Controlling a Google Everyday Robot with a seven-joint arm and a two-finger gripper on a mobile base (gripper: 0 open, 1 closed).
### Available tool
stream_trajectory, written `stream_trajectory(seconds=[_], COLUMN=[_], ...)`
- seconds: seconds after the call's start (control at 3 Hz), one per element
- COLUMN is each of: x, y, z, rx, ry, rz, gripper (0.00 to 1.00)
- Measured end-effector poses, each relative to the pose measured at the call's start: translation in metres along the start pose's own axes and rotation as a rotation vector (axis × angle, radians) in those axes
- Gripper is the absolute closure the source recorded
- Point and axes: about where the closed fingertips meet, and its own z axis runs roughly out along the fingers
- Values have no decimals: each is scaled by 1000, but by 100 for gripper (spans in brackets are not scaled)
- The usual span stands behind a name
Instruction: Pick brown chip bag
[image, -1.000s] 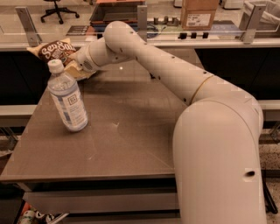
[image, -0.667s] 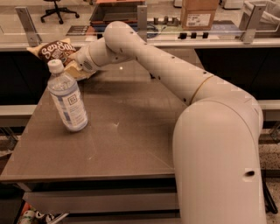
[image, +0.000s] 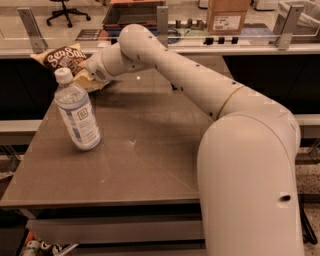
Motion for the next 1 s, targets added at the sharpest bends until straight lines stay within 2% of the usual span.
stream_trajectory(seconds=[0.67, 1.0], x=[0, -15], y=[0, -5], z=[0, -10], rx=[0, -11], ry=[0, -57], rz=[0, -26], gripper=[100, 100])
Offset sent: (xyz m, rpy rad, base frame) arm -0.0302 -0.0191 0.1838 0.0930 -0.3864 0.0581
